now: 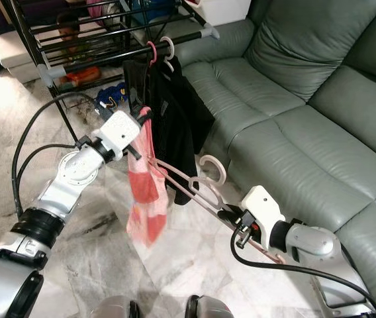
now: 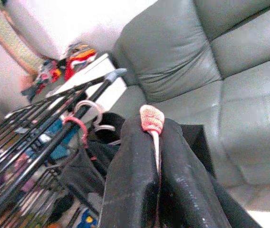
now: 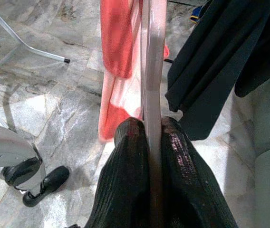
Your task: Hang hanger
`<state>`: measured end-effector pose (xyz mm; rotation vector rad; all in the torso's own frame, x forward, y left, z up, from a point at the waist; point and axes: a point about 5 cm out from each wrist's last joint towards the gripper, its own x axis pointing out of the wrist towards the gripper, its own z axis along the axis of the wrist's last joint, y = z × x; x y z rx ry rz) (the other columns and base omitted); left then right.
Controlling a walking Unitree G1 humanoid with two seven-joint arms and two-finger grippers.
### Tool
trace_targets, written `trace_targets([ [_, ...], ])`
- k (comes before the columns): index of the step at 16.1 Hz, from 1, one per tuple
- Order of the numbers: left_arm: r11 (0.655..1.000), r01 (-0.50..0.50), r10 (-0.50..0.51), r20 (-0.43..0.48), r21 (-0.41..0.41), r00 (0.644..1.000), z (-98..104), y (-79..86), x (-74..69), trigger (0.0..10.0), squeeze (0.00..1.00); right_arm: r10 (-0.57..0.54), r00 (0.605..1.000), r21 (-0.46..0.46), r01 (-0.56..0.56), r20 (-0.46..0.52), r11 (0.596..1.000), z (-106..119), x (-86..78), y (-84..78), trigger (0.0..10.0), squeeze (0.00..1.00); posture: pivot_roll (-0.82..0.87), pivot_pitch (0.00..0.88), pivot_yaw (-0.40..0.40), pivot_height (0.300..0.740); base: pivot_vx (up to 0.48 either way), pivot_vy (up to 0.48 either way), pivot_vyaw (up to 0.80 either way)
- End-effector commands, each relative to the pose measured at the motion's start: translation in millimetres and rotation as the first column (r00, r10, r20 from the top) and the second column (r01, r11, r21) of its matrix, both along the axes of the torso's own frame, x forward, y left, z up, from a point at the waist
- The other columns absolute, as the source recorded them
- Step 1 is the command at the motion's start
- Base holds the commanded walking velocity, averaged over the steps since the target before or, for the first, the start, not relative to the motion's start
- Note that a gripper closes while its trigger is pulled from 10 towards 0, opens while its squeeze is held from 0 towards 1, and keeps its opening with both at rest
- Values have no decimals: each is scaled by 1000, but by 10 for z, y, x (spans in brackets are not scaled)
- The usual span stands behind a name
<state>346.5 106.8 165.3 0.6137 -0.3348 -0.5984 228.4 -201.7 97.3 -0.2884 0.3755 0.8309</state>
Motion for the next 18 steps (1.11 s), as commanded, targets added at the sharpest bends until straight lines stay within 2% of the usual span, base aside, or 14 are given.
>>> trace_targets([
  [1, 998, 69, -69, 29, 16, 997, 59, -38, -49, 10000, 0, 18, 1000, 9, -18, 2, 1000, 17, 6, 7, 10000, 0, -44, 50, -20, 740, 0, 0, 0],
  [2, 995, 96, -97, 33, 22, 995, 63, -51, -72, 10000, 0, 19, 1000, 10, -19, -1, 1000, 14, 3, 5, 10000, 0, -44, 50, -20, 740, 0, 0, 0],
  [3, 981, 184, -187, 43, 54, 981, 61, -84, -156, 10000, 0, 19, 1000, 12, -19, -1, 1000, 7, 10, -5, 10000, 0, -44, 51, -22, 740, 0, 0, 0],
  [4, 977, 204, -206, 44, 59, 977, 62, -89, -176, 10000, 0, 12, 1000, 19, -12, -2, 1000, 6, 18, -9, 10000, 0, -45, 51, -23, 740, 0, 0, 0],
  [5, 966, 254, -257, 67, 43, 964, 135, -120, -232, 10000, 0, -19, 1000, 40, 19, -13, 999, -17, 49, -30, 10000, 0, -44, 50, -24, 740, 0, 0, 0],
  [9, 936, 350, -345, 129, -21, 930, 319, -318, -356, 10000, 0, -162, 986, 115, 165, -32, 980, -104, 189, -58, 10000, 0, -29, 47, -29, 740, 0, 0, 0],
  [10, 926, 376, -378, 104, 39, 920, 239, -331, -387, 10000, 0, -203, 979, 92, 204, -12, 975, -95, 243, -116, 10000, 0, -26, 45, -29, 740, 0, 0, 0],
  [11, 922, 383, -387, 87, 63, 918, 195, -320, -396, 10000, 0, -211, 977, 81, 211, -3, 974, -88, 260, -144, 10000, 0, -27, 43, -28, 740, 0, 0, 0],
  [12, 918, 381, -389, 58, 107, 920, 136, -284, -384, 10000, 0, -214, 977, 80, 213, 2, 974, -68, 270, -176, 10000, 0, -27, 43, -28, 740, 0, 0, 0],
  [13, 904, 376, -386, 12, 202, 922, 27, -156, -328, 10000, 0, -197, 980, 62, 195, 15, 979, -12, 278, -235, 10000, 0, -31, 43, -21, 740, 0, 0, 0],
  [14, 896, 378, -386, -12, 235, 922, -5, -92, -298, 10000, 0, -191, 981, 52, 189, 19, 981, 7, 283, -261, 10000, 0, -31, 43, -21, 740, 0, 0, 0],
  [15, 893, 353, -363, -18, 278, 932, 21, 3, -209, 10000, 0, -200, 979, 10, 200, 25, 980, 2, 296, -350, 10000, 0, -34, 42, -18, 740, 0, 0, 0],
  [17, 898, 328, -346, 9, 295, 938, 125, 53, -128, 10000, 0, -287, 957, -20, 288, 34, 957, -25, 344, -479, 10000, 0, -35, 41, -8, 740, 0, 0, 0],
  [18, 903, 316, -341, 37, 292, 939, 193, 43, -102, 10000, 0, -360, 932, 9, 360, 47, 933, -16, 387, -506, 10000, 0, -35, 41, -8, 740, 0, 0, 0],
])
